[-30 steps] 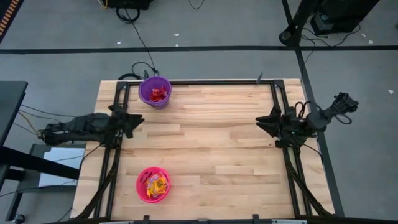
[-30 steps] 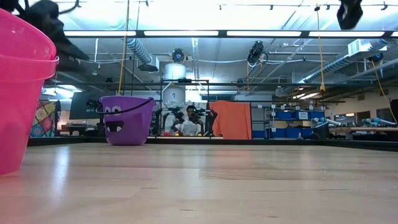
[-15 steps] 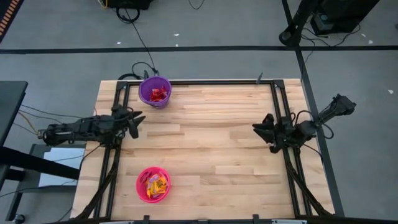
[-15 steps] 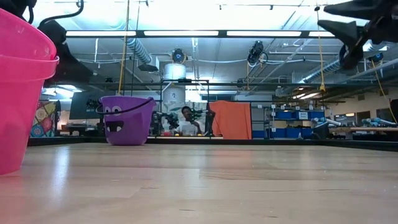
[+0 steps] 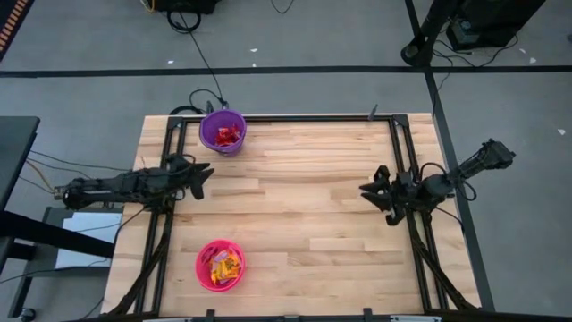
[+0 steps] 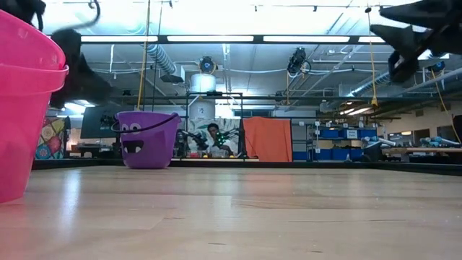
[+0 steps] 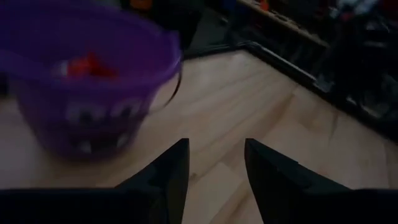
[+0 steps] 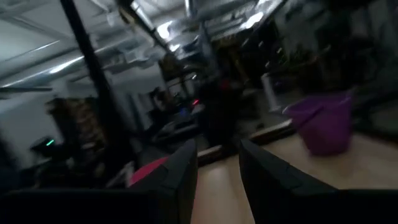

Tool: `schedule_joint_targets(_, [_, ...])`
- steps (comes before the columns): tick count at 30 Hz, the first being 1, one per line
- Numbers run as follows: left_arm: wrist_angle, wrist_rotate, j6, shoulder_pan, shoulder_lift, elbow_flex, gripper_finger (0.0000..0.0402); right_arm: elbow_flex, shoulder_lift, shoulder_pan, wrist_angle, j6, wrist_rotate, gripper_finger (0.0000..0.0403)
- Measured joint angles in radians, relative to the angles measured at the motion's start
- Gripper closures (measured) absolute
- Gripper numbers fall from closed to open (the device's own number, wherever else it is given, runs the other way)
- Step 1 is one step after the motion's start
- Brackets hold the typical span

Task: Sort candy by brand, put in halloween buckets
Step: Return to Home Position

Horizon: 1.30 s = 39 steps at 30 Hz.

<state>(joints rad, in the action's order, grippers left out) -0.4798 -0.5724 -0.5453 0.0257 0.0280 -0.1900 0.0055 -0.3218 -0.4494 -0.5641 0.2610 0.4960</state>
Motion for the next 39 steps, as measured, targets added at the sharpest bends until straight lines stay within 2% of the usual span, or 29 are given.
schedule_joint_targets(2, [0.033,-0.013,-0.089,0.0,0.0,0.047,0.0241,0.0,0.005,0.039,-0.025,-0.047,-0.012,0.0271])
schedule_joint_targets(8, [0.149,-0.066,0.022,-0.044,0.06,0.045,0.0241,0.0,0.038,0.221,-0.055,-0.102,-0.181,0.027])
schedule_joint_targets(11, [0.153,-0.065,0.017,-0.088,0.07,0.049,0.0241,0.0,0.049,0.332,-0.054,-0.093,-0.3,0.027])
schedule_joint_targets(16, [0.157,-0.044,-0.031,-0.151,0.071,0.065,0.0241,0.0,0.06,0.528,-0.056,-0.07,-0.434,0.027])
schedule_joint_targets(25, [0.252,-0.006,0.009,-0.227,0.07,0.065,0.0241,0.0,0.061,0.899,-0.064,0.085,-0.782,0.027])
schedule_joint_targets(29, [0.248,0.061,-0.035,-0.23,0.069,0.065,0.0241,0.0,0.061,0.99,-0.047,0.164,-0.92,0.027])
schedule_joint_targets(32, [0.241,0.088,-0.064,-0.226,0.069,0.064,0.0241,0.0,0.061,1.01,-0.013,0.179,-0.928,0.027])
schedule_joint_targets(36, [0.246,0.098,-0.117,-0.204,0.069,0.064,0.0241,0.0,0.06,1.01,0.02,0.163,-0.859,0.027])
schedule_joint_targets(39, [0.307,0.133,-0.083,-0.171,0.07,0.064,0.0241,0.0,0.06,1.01,0.02,0.149,-0.852,0.027])
